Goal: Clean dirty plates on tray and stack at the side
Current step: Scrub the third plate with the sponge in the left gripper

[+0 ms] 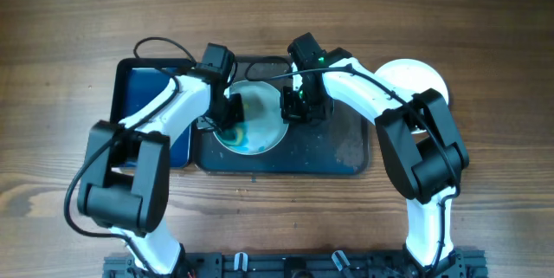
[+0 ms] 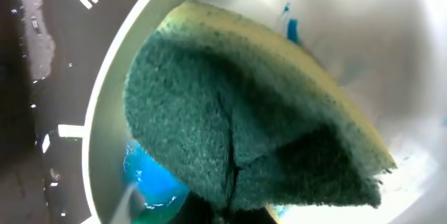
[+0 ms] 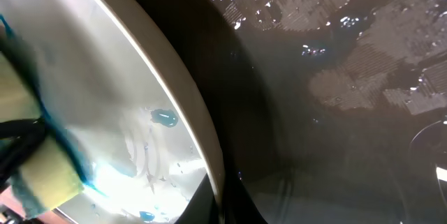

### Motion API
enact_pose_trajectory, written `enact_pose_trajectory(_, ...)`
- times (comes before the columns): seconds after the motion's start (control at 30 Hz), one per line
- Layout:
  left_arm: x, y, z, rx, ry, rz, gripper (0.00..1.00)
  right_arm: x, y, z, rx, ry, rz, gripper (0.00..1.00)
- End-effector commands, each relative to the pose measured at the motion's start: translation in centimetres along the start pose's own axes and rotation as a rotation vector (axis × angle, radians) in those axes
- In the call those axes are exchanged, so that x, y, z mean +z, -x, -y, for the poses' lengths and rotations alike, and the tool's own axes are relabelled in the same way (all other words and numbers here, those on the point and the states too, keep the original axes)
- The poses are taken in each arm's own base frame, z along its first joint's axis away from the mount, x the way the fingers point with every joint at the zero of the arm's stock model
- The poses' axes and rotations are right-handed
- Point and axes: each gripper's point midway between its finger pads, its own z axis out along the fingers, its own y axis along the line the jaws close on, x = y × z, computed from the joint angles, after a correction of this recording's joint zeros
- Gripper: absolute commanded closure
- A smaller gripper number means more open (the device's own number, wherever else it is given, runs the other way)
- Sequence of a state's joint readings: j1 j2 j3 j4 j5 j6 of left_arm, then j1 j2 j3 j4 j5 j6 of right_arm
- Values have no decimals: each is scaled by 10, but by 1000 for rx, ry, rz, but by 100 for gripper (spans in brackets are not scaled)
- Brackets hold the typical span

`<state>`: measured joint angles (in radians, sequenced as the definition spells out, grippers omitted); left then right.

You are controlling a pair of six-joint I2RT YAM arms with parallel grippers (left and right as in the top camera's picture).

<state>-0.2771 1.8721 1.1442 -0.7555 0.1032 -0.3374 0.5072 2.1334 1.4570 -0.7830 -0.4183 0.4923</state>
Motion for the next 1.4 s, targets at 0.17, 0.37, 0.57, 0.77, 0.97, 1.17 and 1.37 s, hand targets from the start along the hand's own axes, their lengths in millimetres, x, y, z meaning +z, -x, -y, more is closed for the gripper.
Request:
enact_pose_trajectory(0.17,12,-45,71,248,-356,-181,96,14,-7,9,-11,-13,-32,96)
enact_pose_trajectory(0.37,23,27,31,16,-63,116,96,14,-8,9,-14,-15,-34,96)
enact_pose_trajectory(0.57,6,52,-43,-231,336,331,96,14,-8,9,-25,-14,-34,96)
enact_pose_trajectory(0.77,20,-35,49,120,-203,-152,96,14,-8,9,-25,-13,-33,96)
enact_pose_trajectory(0.97,1,-27,108,282,-530,-100,96,14,-8,7,-33,-2,-36,96)
enact_pose_trajectory(1.17,16,61,20,-119,35,300,96,14,-8,7,-36,-3,-36,96)
enact_pose_trajectory(1.37,2,16,-65,-309,479,242,96,14,-7,8,-36,-6,-33,96)
